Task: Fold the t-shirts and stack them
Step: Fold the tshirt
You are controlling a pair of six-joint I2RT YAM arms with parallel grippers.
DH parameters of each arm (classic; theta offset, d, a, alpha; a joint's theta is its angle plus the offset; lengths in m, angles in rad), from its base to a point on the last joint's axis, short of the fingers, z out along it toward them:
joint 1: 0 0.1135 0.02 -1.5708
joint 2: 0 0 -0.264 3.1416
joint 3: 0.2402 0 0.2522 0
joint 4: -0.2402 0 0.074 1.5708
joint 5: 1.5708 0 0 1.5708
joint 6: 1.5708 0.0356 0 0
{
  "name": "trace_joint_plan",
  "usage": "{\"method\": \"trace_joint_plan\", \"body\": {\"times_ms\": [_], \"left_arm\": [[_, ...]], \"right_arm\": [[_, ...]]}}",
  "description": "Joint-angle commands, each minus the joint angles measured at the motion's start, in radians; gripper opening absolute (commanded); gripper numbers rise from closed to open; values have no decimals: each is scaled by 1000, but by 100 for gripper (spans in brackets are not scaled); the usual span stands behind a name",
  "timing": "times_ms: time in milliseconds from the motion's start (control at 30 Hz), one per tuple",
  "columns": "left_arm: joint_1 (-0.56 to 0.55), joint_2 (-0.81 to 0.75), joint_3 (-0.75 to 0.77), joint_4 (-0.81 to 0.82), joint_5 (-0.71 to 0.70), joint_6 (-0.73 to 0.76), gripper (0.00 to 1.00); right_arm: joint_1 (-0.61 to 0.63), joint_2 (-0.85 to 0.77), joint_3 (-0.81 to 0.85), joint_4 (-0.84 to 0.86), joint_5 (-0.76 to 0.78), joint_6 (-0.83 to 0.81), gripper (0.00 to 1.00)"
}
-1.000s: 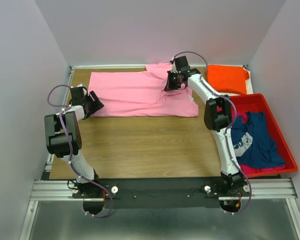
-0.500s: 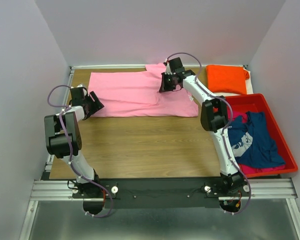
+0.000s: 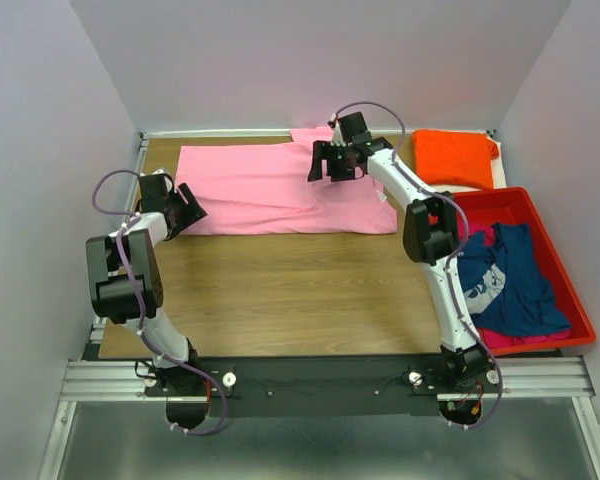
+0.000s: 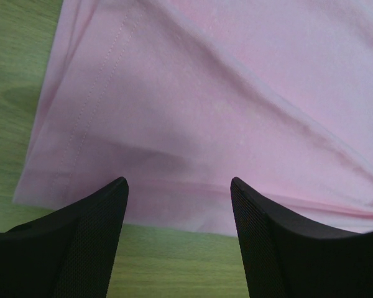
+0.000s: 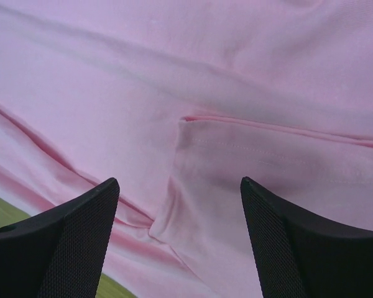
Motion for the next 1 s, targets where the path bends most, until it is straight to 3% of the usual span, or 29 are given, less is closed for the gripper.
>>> {"method": "trace_joint_plan", "body": {"times_ms": [0, 367, 700, 967], "left_arm": [[10, -71, 15, -22, -32, 16, 75], [-29, 15, 102, -13, -3, 36, 74], [-27, 85, 28, 31, 10, 41, 74], [-12, -5, -108, 8, -56, 16, 74]], "right_arm": [[2, -140, -68, 24, 66, -2, 86], [-7, -298, -392, 42, 223, -1, 86], [-16, -333, -617, 87, 264, 4, 85], [-19, -445, -849, 81, 352, 31, 84]]}}
